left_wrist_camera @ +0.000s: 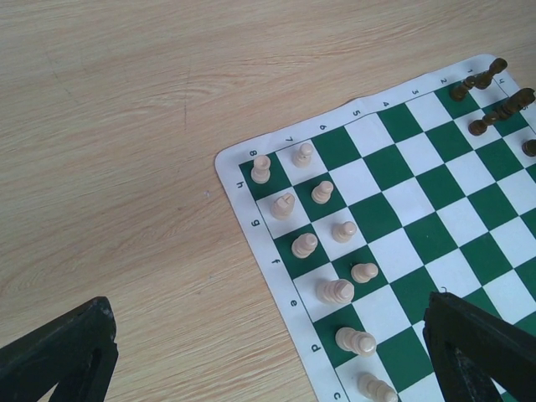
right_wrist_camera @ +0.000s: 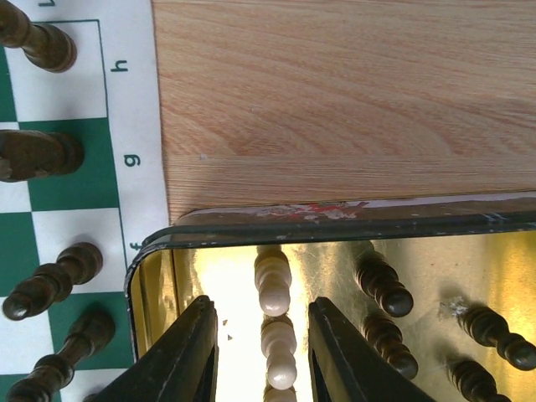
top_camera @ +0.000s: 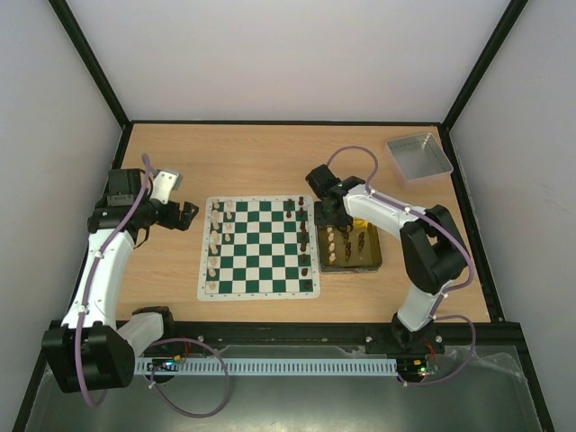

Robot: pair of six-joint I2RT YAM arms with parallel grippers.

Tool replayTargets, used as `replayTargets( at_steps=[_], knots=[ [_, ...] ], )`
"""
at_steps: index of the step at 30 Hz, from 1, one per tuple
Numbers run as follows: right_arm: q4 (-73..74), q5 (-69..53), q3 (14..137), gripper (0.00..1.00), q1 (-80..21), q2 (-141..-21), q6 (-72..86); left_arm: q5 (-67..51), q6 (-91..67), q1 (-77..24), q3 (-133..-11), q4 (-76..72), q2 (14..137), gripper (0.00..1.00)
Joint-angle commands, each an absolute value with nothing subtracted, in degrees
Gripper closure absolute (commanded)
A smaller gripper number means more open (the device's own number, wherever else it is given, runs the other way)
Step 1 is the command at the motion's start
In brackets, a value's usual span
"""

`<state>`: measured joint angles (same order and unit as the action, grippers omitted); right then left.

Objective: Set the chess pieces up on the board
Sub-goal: Pick up the chess piece from the storage box.

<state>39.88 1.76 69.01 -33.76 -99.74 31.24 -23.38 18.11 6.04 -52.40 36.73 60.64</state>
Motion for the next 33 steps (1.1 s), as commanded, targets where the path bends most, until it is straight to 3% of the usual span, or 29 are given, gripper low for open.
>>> replayTargets(
  at_steps=[1, 24, 33],
  knots=[
    [39.9, 2.0, 70.5, 0.71, -33.6, -101.2, 30.8, -24.3, 17.8, 5.9, -52.0, 36.7, 60.3, 0.01],
    [39.3, 0.1, 70.5, 0.79, -31.7, -104.6, 31.1, -24.8, 18.1, 5.9, -51.8, 36.7, 59.8, 0.01],
    [38.6, -0.5, 70.3, 0.87, -31.6, -105.2, 31.3, -25.0, 18.3, 5.9, -51.7, 36.7, 59.9, 0.01]
  ],
)
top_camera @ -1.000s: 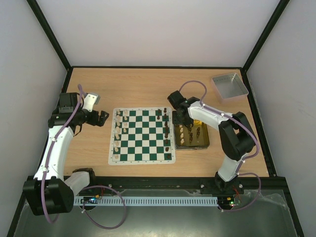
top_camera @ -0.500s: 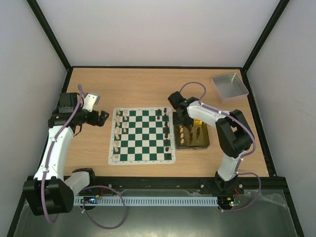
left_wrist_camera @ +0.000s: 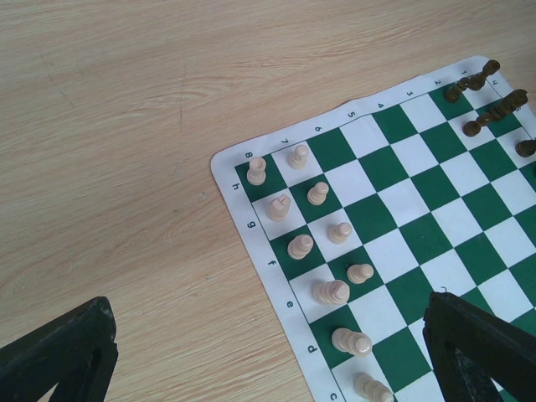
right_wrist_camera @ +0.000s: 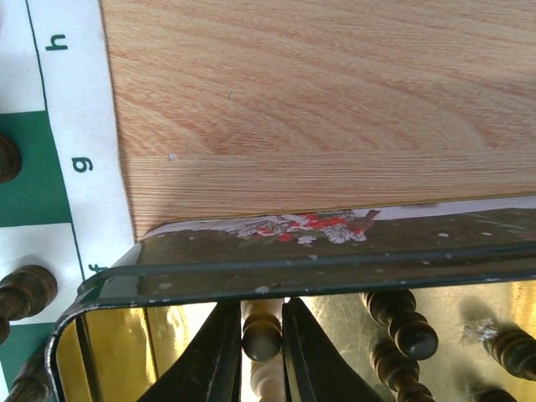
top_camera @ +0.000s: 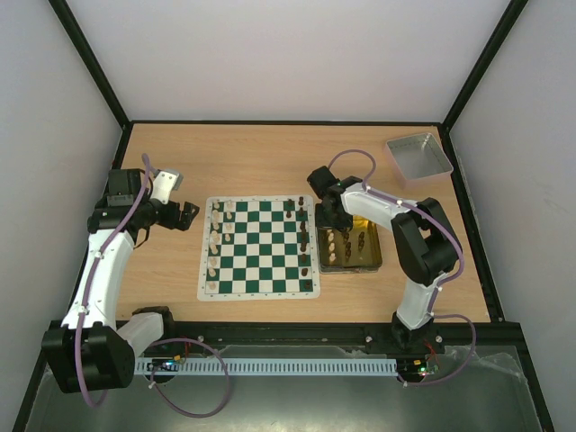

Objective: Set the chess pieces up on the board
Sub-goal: Pick up the chess piece from the storage box.

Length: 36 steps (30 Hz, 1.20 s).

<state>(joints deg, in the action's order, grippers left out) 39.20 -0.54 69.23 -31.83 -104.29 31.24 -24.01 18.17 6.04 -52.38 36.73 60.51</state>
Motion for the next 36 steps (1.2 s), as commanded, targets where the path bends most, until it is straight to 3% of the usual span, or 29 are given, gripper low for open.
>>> replayTargets(
  at_steps=[1, 13, 25, 36],
  knots=[
    [38.5, -0.6, 70.2, 0.88, -31.6, -105.2, 31.3, -25.1, 18.3, 5.9, -51.6, 36.7, 59.9, 0.01],
    [39.8, 0.7, 70.6, 0.95, -31.6, -104.5, 31.5, -24.8, 17.9, 5.9, -51.4, 36.3, 59.6, 0.01],
    [48.0, 4.5, 73.5, 0.95, -31.7, -97.9, 30.3, -24.0, 17.6, 5.9, -51.4, 36.0, 59.6, 0.01],
    [57.4, 5.3, 91.5, 0.94, -41.2, -99.9, 33.9, -21.9, 14.8, 5.9, -51.3, 33.7, 59.6, 0.01]
  ],
)
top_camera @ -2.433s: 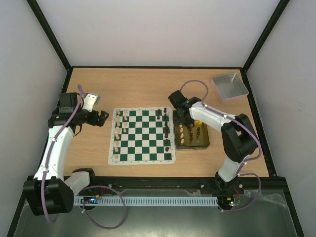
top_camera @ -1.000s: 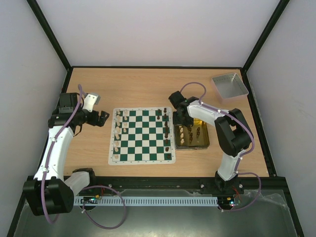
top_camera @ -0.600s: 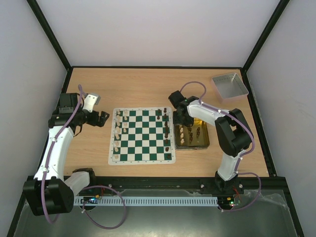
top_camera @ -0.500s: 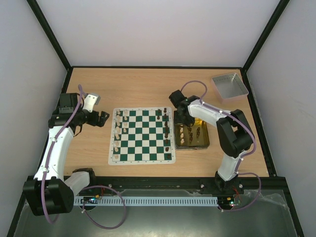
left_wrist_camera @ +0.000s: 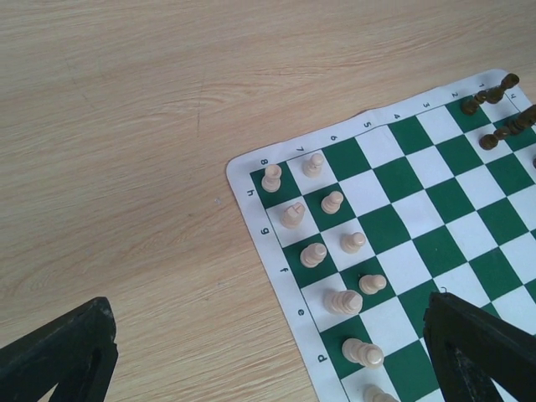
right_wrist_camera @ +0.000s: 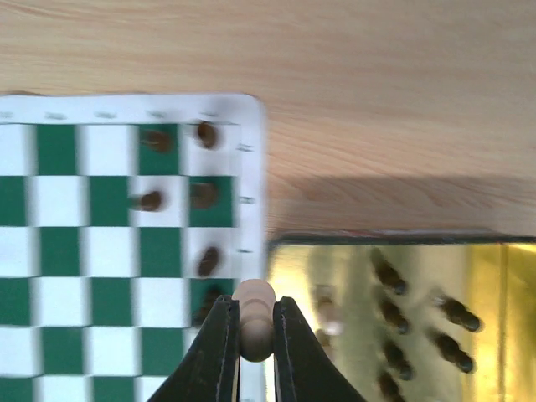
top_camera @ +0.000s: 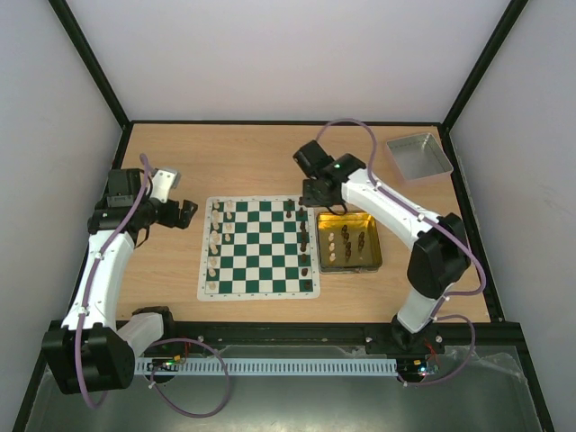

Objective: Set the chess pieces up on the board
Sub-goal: Pick up the chess piece from the storage box, then place the chess piece on the chessboard.

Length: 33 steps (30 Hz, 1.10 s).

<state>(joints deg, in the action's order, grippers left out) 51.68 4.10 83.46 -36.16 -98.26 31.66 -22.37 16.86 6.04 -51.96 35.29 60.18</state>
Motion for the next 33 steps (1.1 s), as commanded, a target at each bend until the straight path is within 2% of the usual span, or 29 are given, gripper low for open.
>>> replayTargets(
  at_steps=[1, 14, 22, 28, 33],
  knots=[
    [58.1, 5.2, 94.4, 0.94, -42.7, -101.3, 34.4, -21.7, 14.6, 5.9, -51.6, 33.8, 59.7, 0.01],
    [64.1, 3.1, 121.7, 0.95, -55.2, -121.8, 37.7, -15.0, 12.7, 6.0, -51.0, 31.3, 60.8, 0.01],
    [63.0, 1.9, 123.0, 0.95, -60.1, -126.4, 39.5, -11.2, 11.4, 6.1, -50.8, 30.1, 61.3, 0.01],
    [61.1, 0.5, 123.3, 0.95, -62.5, -129.1, 40.5, -2.0, 8.2, 8.3, -50.4, 26.8, 62.1, 0.01],
    [60.4, 0.5, 125.1, 0.95, -63.5, -132.2, 40.7, -4.0, 7.4, 13.1, -50.4, 25.8, 62.9, 0.01]
  ],
)
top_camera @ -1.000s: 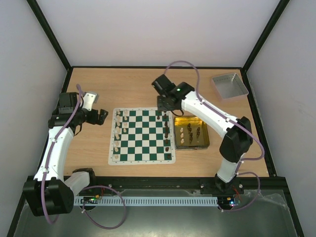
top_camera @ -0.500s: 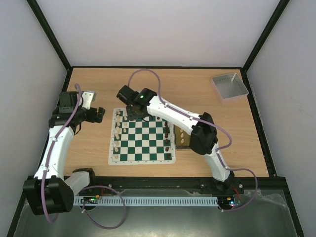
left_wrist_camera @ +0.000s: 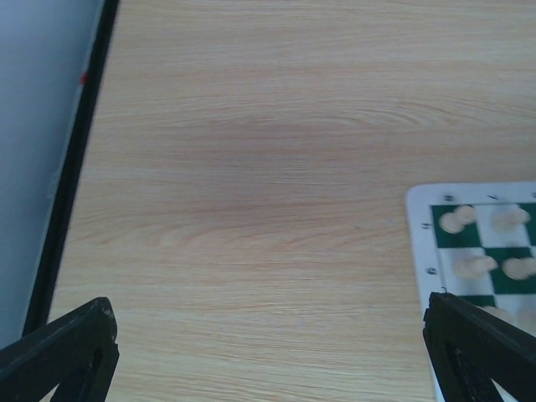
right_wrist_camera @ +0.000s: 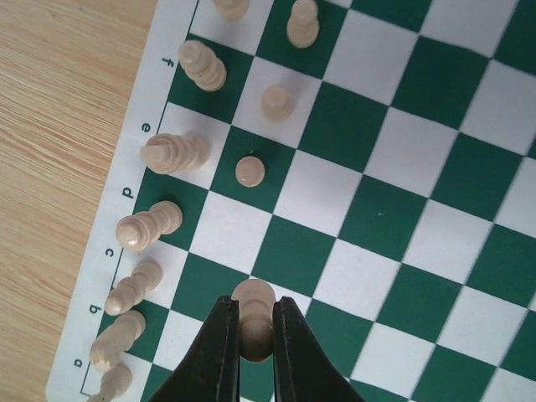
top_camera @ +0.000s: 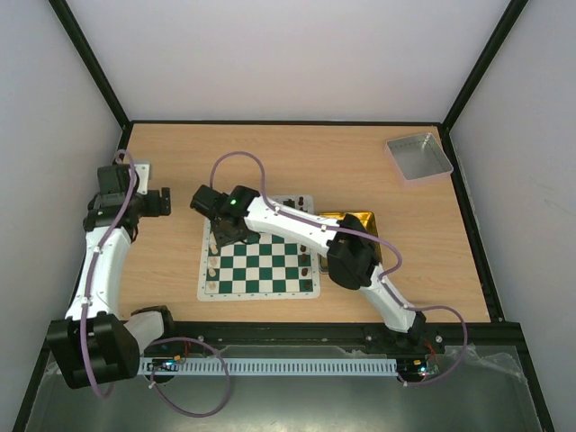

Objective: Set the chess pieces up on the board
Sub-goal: Place the chess piece on the chessboard.

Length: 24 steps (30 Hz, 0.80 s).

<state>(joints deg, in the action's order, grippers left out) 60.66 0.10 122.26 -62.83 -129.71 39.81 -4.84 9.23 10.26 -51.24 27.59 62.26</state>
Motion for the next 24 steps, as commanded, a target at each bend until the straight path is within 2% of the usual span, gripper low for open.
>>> replayTargets(
  at_steps=[1, 8, 24],
  knots=[
    [60.4, 0.5, 125.5, 0.95, -63.6, -132.8, 40.7, -5.4, 7.4, 14.2, -50.5, 26.0, 62.9, 0.01],
    [59.1, -0.9, 126.7, 0.95, -63.7, -135.8, 40.9, -11.7, 7.4, 17.0, -50.6, 27.2, 63.9, 0.01],
    [57.2, -2.7, 127.1, 0.94, -63.7, -139.3, 40.6, -13.7, 7.8, 17.8, -50.3, 27.2, 62.9, 0.01]
  ],
)
